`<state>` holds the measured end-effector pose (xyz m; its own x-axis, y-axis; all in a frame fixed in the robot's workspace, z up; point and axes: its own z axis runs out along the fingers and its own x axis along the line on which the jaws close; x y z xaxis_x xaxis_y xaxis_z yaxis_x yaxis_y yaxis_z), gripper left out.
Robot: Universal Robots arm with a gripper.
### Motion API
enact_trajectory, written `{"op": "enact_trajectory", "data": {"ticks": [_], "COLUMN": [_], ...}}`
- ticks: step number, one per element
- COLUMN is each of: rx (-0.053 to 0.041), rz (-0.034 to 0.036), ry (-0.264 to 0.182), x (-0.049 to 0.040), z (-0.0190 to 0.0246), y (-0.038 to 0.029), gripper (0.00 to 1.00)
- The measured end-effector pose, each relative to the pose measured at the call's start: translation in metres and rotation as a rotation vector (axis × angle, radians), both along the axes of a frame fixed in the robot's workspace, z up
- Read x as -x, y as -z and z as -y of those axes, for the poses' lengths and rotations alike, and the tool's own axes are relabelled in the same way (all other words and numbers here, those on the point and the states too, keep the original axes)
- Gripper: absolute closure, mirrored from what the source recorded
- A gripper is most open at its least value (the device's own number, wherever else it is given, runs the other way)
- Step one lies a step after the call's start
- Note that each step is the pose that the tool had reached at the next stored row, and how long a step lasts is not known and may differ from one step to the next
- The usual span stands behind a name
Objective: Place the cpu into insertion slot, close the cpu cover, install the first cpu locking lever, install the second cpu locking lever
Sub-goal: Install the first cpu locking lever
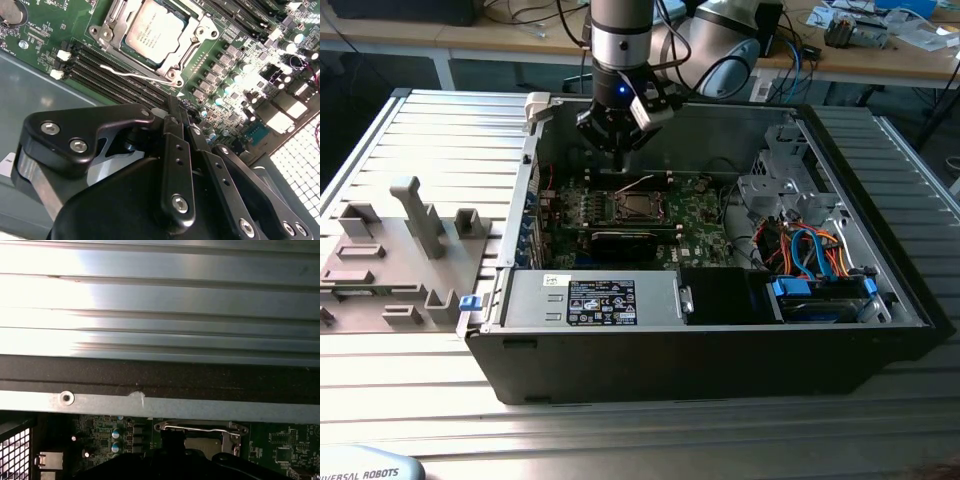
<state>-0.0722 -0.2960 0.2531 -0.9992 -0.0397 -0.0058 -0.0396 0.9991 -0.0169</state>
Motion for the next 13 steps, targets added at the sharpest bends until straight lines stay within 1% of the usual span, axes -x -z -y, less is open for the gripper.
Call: {"op": "enact_trajectory", "data": {"ticks": [13], "rx": [0.0000], "rz": [0.0000], "ry": [0.000], "x": [-0.0015], "z": [0.0000], "y": [0.0029], "gripper": [0.89]}}
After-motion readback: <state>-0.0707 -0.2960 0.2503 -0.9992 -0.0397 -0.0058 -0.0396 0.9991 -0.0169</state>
